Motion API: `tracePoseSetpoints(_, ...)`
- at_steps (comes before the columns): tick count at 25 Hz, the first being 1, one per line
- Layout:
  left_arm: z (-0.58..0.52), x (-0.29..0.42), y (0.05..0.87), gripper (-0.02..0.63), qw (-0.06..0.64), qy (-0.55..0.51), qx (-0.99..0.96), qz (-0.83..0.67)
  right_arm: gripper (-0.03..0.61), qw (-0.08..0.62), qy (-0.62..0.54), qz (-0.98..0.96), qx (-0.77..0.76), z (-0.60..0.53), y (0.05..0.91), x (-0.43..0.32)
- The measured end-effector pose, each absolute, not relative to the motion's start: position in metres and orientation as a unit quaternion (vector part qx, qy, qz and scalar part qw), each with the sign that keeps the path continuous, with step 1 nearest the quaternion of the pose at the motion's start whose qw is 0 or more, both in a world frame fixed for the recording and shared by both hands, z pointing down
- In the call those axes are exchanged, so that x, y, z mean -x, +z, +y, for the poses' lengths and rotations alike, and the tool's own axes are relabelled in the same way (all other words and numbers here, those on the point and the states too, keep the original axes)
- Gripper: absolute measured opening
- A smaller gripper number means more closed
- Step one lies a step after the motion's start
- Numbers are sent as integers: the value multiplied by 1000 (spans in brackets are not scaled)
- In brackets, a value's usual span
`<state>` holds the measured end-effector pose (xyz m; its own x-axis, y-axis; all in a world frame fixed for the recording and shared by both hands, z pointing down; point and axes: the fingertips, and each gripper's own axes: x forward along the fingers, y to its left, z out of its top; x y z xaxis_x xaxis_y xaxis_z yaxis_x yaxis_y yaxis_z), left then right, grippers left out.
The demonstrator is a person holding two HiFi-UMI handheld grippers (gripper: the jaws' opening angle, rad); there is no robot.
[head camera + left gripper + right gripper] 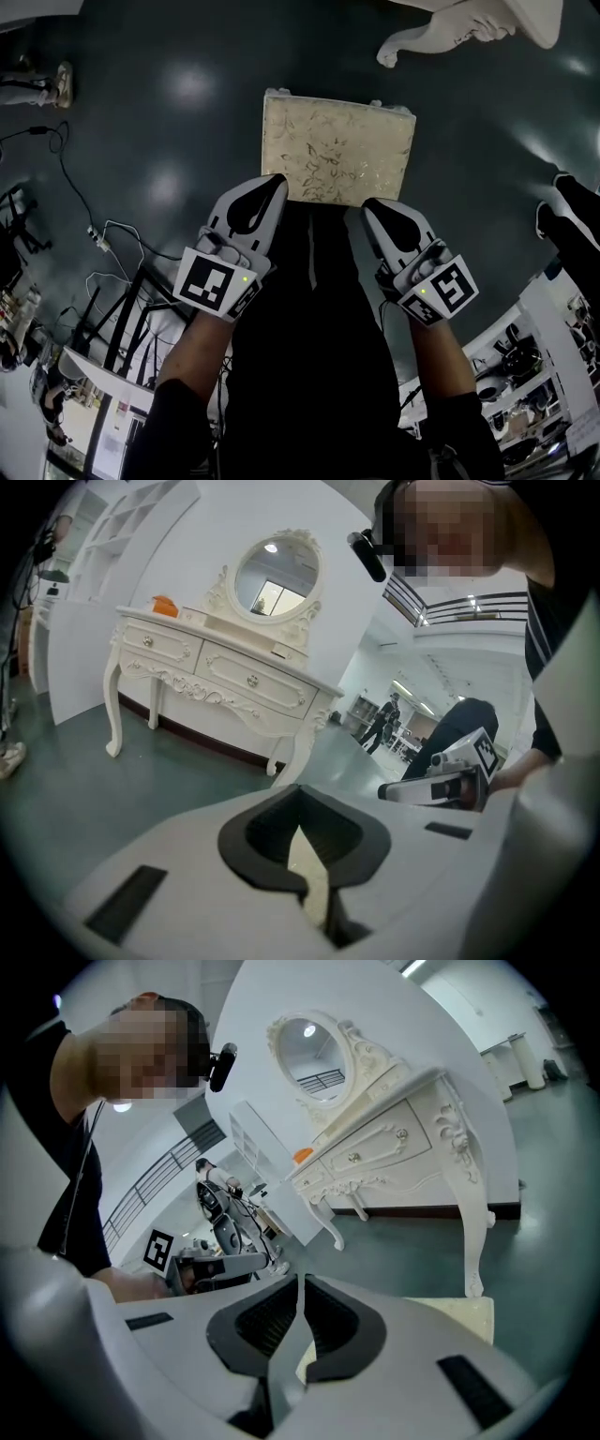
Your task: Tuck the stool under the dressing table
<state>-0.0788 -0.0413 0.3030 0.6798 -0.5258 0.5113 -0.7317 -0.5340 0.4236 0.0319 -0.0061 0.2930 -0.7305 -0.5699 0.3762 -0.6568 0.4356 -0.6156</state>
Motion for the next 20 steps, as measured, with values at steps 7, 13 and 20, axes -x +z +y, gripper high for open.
tracePoseSetpoints(7,-33,87,370,96,331,193,-853,-355,23,64,408,-839,-354,9,349,-33)
tracePoseSetpoints(13,-33,94,427,219,354,209,-834,-367,128,107,425,-822,-363,15,407,-52)
tracePoseSetpoints(20,-24,100,479,444,399,264,-811,-337,291,154,419,-807,-387,12,448,-78)
